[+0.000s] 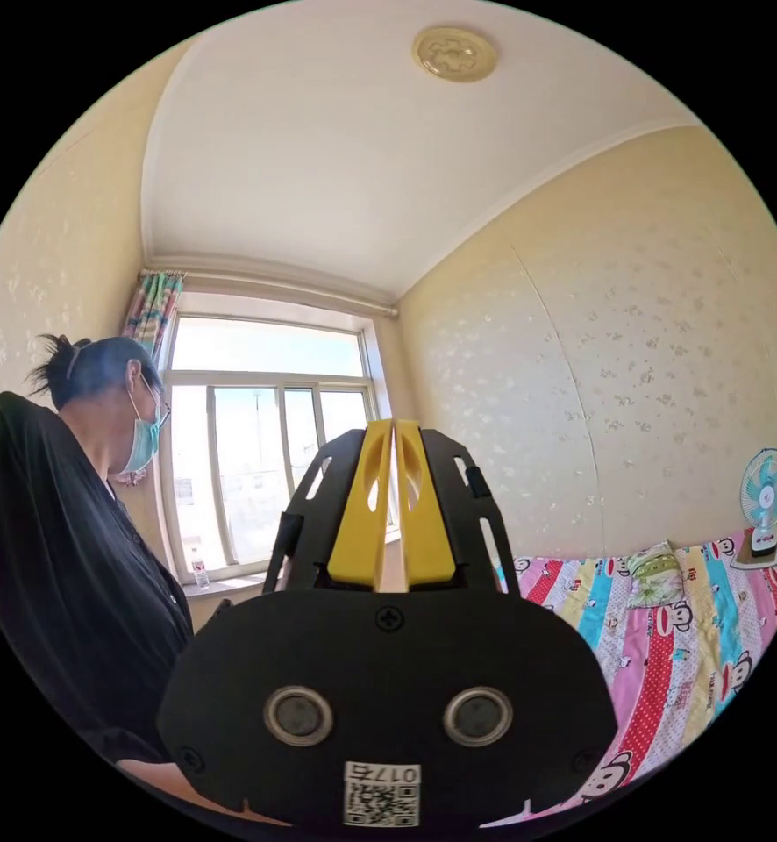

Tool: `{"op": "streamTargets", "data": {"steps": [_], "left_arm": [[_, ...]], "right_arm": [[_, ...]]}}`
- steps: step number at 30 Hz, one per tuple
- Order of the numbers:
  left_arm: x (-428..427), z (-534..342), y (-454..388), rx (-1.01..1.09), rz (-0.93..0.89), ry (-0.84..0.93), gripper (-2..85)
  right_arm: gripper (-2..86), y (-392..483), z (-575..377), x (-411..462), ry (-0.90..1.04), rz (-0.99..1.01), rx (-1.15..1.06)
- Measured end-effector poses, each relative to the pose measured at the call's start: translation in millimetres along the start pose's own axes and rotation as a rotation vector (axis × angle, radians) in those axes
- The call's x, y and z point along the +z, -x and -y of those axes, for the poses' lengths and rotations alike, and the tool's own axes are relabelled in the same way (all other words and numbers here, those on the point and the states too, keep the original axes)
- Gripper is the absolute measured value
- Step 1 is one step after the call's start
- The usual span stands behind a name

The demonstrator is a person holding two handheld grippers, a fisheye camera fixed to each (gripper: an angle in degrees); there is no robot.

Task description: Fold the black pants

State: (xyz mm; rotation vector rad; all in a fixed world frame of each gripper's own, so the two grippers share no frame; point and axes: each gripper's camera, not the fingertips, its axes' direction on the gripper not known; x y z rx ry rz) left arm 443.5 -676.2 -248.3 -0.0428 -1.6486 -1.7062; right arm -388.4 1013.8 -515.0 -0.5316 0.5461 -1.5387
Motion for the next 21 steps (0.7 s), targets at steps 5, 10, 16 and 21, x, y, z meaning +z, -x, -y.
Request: {"op": "streamTargets", "data": {"steps": [5,10,16,21], "left_arm": [[-25,-18,-50,0.136,-0.287,-0.144,-0.6],[42,-5,-201,0.487,-0.158,0.169,-0.6],[200,-23,-308,0.68,-0.484,0.415,-0.6],[422,-100,-332,0.566,-0.459,0.727,-0.4]], "right_arm": [[0.3,-21,-8,-4,-0.016,0.02,0.032],[0.3,-42,-11,-4,0.019,0.022,0.024],[0.4,-72,-15,10,0.058,-0.029,0.012],[0.5,-107,-19,9,0.046,-0.03,0.067]]}}
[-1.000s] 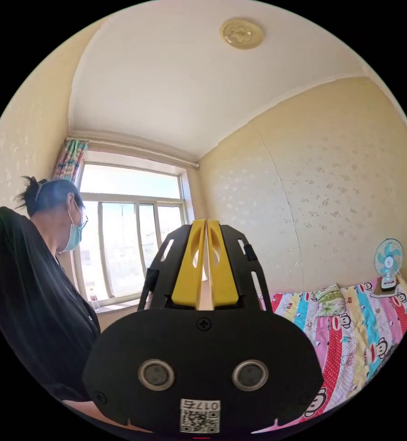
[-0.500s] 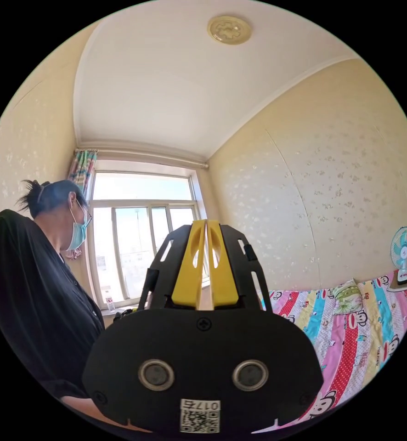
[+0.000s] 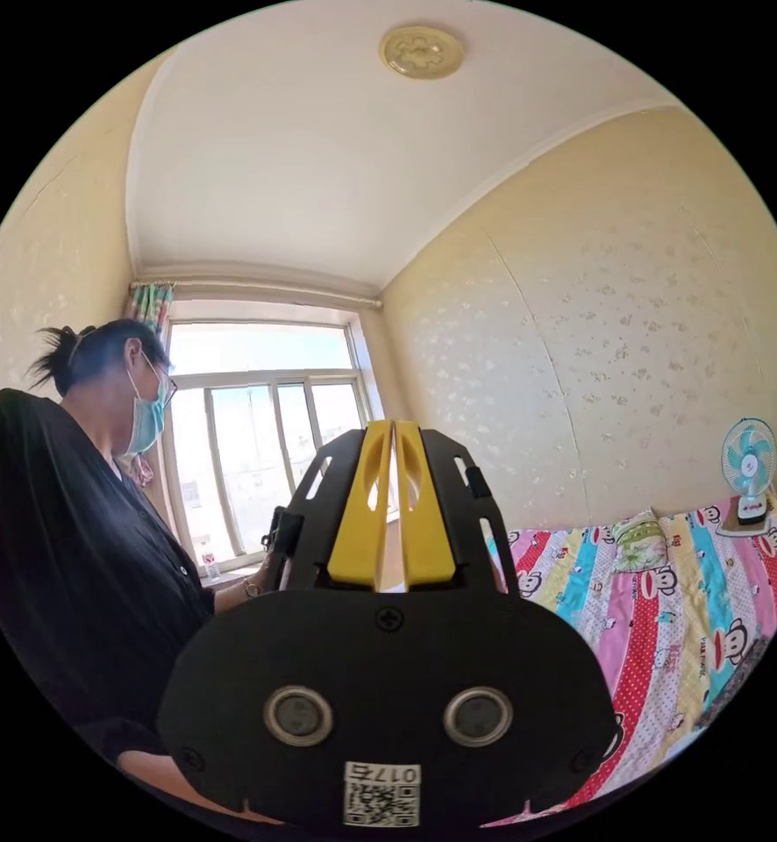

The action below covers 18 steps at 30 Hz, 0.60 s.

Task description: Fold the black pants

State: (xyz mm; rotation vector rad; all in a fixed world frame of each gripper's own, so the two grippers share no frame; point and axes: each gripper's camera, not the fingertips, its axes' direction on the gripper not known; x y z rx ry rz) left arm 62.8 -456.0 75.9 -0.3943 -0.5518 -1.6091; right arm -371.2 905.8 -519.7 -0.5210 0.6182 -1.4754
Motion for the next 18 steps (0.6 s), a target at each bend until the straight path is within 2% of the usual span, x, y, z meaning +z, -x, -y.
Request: {"op": "streamTargets", "data": {"steps": [1,3,6,9,13,14,18], "left_arm": [[47,2,33,-0.148,0.057,0.051,-0.3],[92,-11,74,-0.304,0.097,0.077,-0.8],[108,-56,121,-0.384,-0.14,-0.03,-0.9],[85,-122,158,-0.573,-0.116,-0.083,-1.0],[27,-209,170,-0.769,0.036,-0.077,-1.0],[19,-221,170,-0.8,0.055,-0.081,-1.0],[-25,-287,166,-0.949,0.13,-0.138,-1.0]], "right_arm": [[0.5,-10,0,0,0.005,-0.022,0.014],[0.6,-24,1,3,0.034,-0.071,0.022],[0.9,-47,1,21,0.19,-0.171,0.052],[1.6,-75,-18,68,0.474,-0.281,0.092],[4.6,-130,-97,185,1.016,-0.379,0.135],[6.0,-143,-127,226,1.158,-0.362,0.136],[9.4,-156,-224,356,1.465,-0.209,0.013]]}}
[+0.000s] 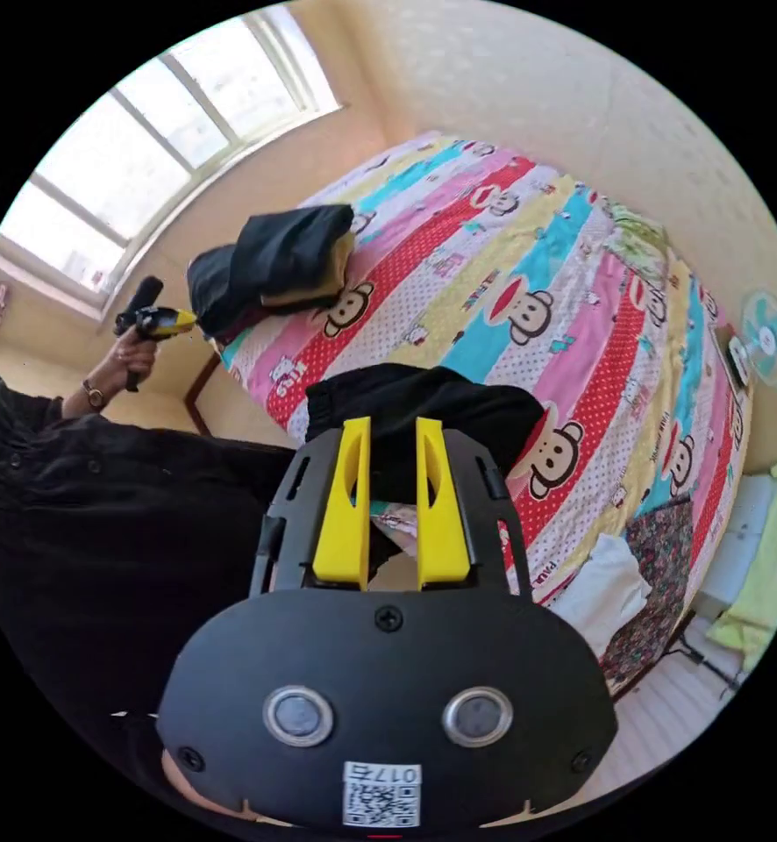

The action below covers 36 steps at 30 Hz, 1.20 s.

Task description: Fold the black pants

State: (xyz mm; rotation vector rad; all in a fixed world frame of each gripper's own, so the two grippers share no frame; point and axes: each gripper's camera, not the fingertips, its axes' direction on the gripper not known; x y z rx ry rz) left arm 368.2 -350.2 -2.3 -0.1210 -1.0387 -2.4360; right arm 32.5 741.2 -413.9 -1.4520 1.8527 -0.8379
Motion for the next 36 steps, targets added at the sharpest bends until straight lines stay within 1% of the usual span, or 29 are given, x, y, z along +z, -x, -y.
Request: {"op": "streamTargets", "data": {"steps": [2,4,5,6,8,10,13,15,16,17,18,20,21,22,23,24,25,26,27,29,30,32,33,34,35,36], "left_arm": [[-12,-9,17,-0.049,-0.005,-0.029,-1.0],[-23,-17,33,-0.085,-0.043,-0.068,-1.0],[-25,-19,36,-0.091,-0.053,-0.076,-1.0],[-28,-21,41,-0.101,-0.068,-0.089,-1.0],[-33,-23,45,-0.112,-0.073,-0.102,-1.0],[-41,-23,48,-0.126,-0.053,-0.103,-1.0],[-51,-24,55,-0.151,-0.018,-0.101,-1.0],[-56,-22,62,-0.162,-0.017,-0.101,-0.9],[-59,-20,67,-0.167,-0.022,-0.102,-0.9],[-61,-18,69,-0.167,-0.024,-0.103,-0.9],[-64,-13,73,-0.162,-0.027,-0.106,-0.8],[-66,-3,77,-0.152,-0.025,-0.1,-0.6],[-66,6,79,-0.147,-0.012,-0.085,-0.3],[-64,17,79,-0.138,0.009,-0.063,0.6],[-63,23,78,-0.129,0.02,-0.049,1.0],[-58,35,75,-0.106,0.04,-0.02,4.2],[-52,47,71,-0.083,0.06,0.008,6.4],[-49,52,69,-0.069,0.071,0.02,7.0],[-43,62,63,-0.035,0.088,0.039,7.8],[-33,75,52,0.028,0.1,0.057,8.1],[-27,82,45,0.069,0.094,0.067,8.5],[-19,91,31,0.14,0.093,0.073,9.8],[-15,95,19,0.199,0.113,0.071,10.5],[-12,97,7,0.263,0.152,0.06,11.3],[-11,98,0,0.296,0.179,0.05,11.8],[-10,99,-11,0.352,0.24,0.025,12.6]], "right_arm": [[12.8,28,68,73,0.163,0.073,-0.185],[14.5,53,102,122,0.273,0.119,-0.32],[15.3,70,116,152,0.33,0.109,-0.408],[15.7,78,121,166,0.357,0.095,-0.448],[16.7,102,133,217,0.46,0.007,-0.594],[16.9,112,138,250,0.514,-0.058,-0.68],[16.2,112,137,304,0.659,-0.151,-0.789],[14.2,107,141,317,0.699,-0.181,-0.812],[10.6,103,150,312,0.681,-0.179,-0.784],[8.4,97,163,298,0.625,-0.15,-0.725],[8.1,92,170,289,0.589,-0.134,-0.681],[7.1,61,201,240,0.39,-0.073,-0.427],[7.0,52,208,225,0.332,-0.057,-0.353],[6.7,31,220,194,0.217,-0.013,-0.211],[6.6,13,228,162,0.111,0.058,-0.115],[6.5,5,230,147,0.06,0.091,-0.08],[6.4,-10,232,117,-0.048,0.141,-0.008],[6.2,-26,231,91,-0.144,0.18,0.08],[6.1,-34,230,79,-0.184,0.203,0.124],[5.6,-66,214,33,-0.366,0.352,0.251],[5.4,-74,208,23,-0.418,0.398,0.278],[4.1,-97,179,-17,-0.641,0.566,0.36],[3.7,-100,172,-27,-0.698,0.598,0.362],[2.6,-102,157,-50,-0.825,0.662,0.321],[1.8,-102,138,-74,-1.06,0.804,0.194],[1.6,-105,130,-84,-1.173,0.884,0.157]]}}
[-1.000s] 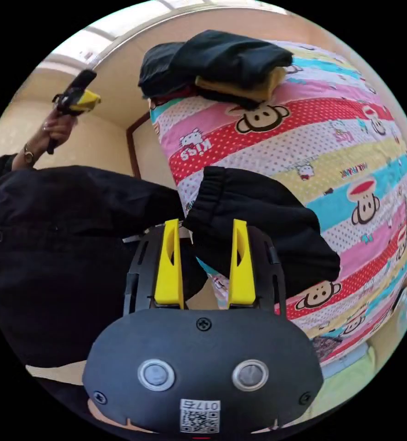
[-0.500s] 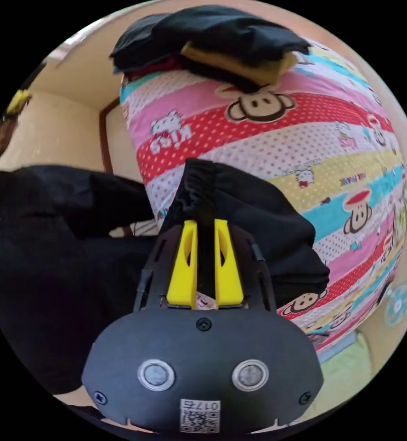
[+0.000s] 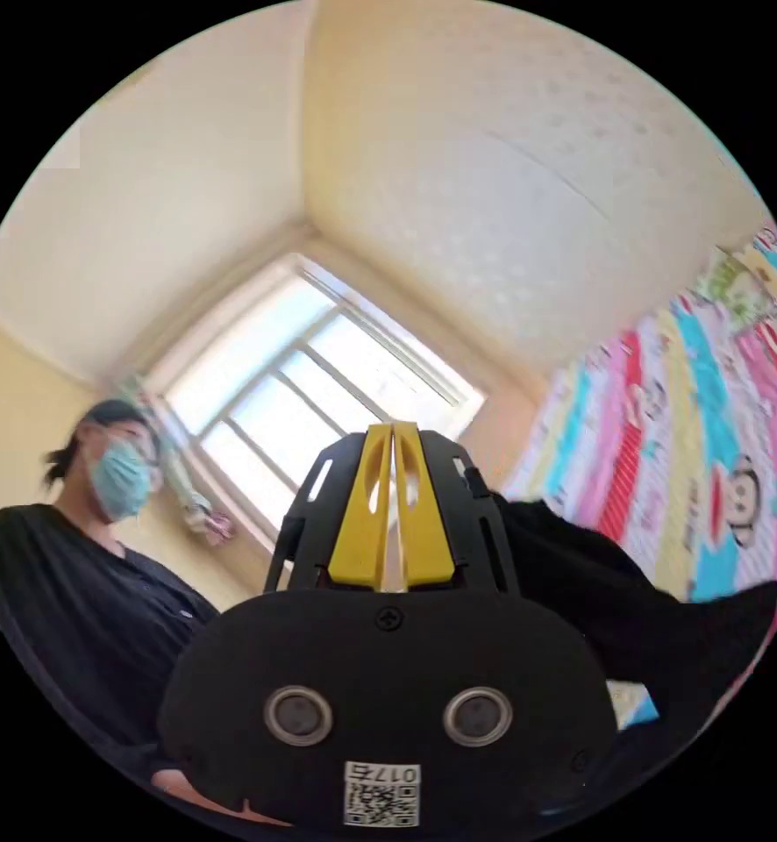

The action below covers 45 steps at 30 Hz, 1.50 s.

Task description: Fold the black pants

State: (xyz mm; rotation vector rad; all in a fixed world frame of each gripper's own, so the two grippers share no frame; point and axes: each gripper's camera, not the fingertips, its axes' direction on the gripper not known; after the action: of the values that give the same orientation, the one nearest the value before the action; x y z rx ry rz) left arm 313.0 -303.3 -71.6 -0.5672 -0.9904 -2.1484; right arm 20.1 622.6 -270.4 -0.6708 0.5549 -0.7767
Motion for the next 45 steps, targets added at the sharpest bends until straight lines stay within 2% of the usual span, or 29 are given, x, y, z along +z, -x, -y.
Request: {"op": "streamTargets", "data": {"steps": [1,3,5,7,9,11,12,14,16,19,21,23,27,30,32,35,39,42,44,45], "left_arm": [[-2,3,-6,0.026,0.065,-0.028,13.2],[-4,8,-4,0.025,0.108,-0.057,13.6],[0,12,7,-0.005,0.076,-0.044,13.7],[3,10,25,-0.046,0.034,-0.043,13.7],[5,3,35,-0.061,0.037,-0.052,13.7],[7,-9,47,-0.085,0.057,-0.055,13.7],[8,-18,56,-0.112,0.062,-0.06,13.6],[8,-35,72,-0.162,0.043,-0.081,13.7],[7,-59,88,-0.229,0.004,-0.116,13.7],[5,-90,96,-0.291,0.023,-0.154,13.7],[5,-108,96,-0.324,0.049,-0.173,13.7],[6,-127,98,-0.361,0.061,-0.194,13.7],[9,-170,102,-0.45,0.071,-0.25,13.6],[1,-208,100,-0.51,0.182,-0.276,13.6],[-7,-230,100,-0.543,0.258,-0.272,13.5],[-19,-264,110,-0.609,0.288,-0.309,13.5],[-26,-291,116,-0.629,0.309,-0.37,13.6],[-24,-293,119,-0.598,0.322,-0.352,13.6],[-18,-289,121,-0.565,0.307,-0.341,13.6],[-12,-284,121,-0.537,0.297,-0.335,13.6]], "right_arm": [[1.4,9,13,-12,-0.117,0.062,0.029],[1.3,28,34,-13,-0.109,-0.023,-0.058],[1.7,36,51,11,0.108,-0.269,-0.1],[2.8,32,44,37,0.294,-0.351,-0.12],[4.3,20,21,62,0.441,-0.459,-0.118],[7.3,-8,-21,99,0.696,-0.633,-0.091],[8.1,-16,-33,108,0.763,-0.671,-0.082],[10.9,-46,-84,146,1.014,-0.776,-0.096],[12.2,-61,-122,176,1.183,-0.818,-0.145],[13.5,-78,-182,228,1.421,-0.896,-0.336],[13.9,-86,-219,258,1.546,-0.874,-0.463],[14.4,-102,-266,292,1.7,-0.762,-0.523],[15.5,-126,-320,333,1.804,-0.77,-0.627],[16.3,-156,-363,350,1.925,-0.807,-0.728],[16.0,-191,-397,340,2.063,-0.901,-0.856],[14.3,-204,-410,324,2.067,-0.9,-0.928],[6.9,-206,-390,315,1.958,-0.957,-0.746],[3.3,-197,-330,291,1.711,-0.928,-0.353],[2.9,-168,-260,247,1.357,-0.735,-0.066],[2.9,-160,-243,234,1.27,-0.681,-0.01]]}}
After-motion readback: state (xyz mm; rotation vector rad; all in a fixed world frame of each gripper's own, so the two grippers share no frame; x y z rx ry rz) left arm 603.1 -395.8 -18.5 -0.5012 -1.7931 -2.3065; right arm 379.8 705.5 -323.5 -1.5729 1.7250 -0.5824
